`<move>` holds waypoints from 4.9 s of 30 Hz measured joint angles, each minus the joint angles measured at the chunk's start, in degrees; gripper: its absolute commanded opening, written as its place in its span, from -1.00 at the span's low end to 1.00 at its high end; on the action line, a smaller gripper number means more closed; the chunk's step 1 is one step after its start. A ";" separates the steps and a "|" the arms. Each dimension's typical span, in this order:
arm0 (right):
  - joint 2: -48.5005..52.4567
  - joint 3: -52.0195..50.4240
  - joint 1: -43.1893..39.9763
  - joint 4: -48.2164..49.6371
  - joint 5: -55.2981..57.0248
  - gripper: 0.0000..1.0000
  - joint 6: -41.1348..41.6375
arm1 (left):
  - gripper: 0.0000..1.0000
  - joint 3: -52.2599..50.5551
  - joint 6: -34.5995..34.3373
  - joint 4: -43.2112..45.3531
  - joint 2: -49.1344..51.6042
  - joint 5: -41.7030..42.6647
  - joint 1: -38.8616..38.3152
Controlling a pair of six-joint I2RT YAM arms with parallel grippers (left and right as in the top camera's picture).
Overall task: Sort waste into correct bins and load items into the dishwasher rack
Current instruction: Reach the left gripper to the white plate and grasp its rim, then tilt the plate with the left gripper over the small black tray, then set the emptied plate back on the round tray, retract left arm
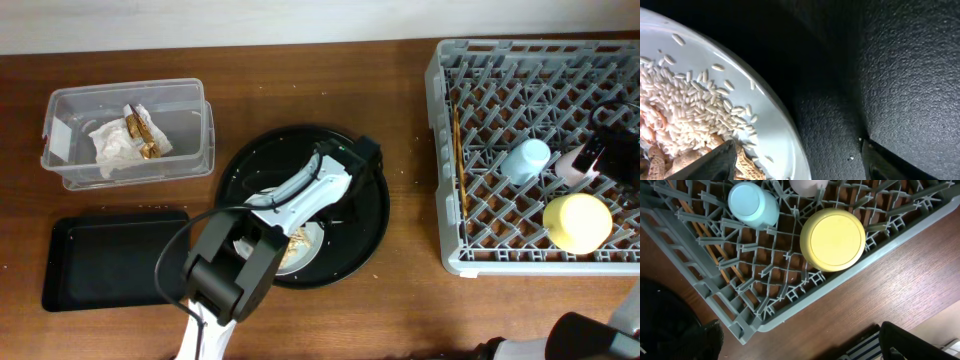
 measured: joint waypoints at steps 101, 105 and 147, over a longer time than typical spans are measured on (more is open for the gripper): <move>0.04 0.00 0.00 0.02 0.00 0.97 0.02 | -0.97 3.85 43.82 -30.34 -10.32 62.55 83.38; 0.04 0.00 0.00 0.02 0.00 0.97 0.04 | -0.97 0.31 51.65 -32.28 -10.32 69.11 86.31; 0.07 -0.11 0.00 0.00 0.00 0.97 0.02 | -0.52 -1.29 10.40 2.10 -14.47 4.09 3.26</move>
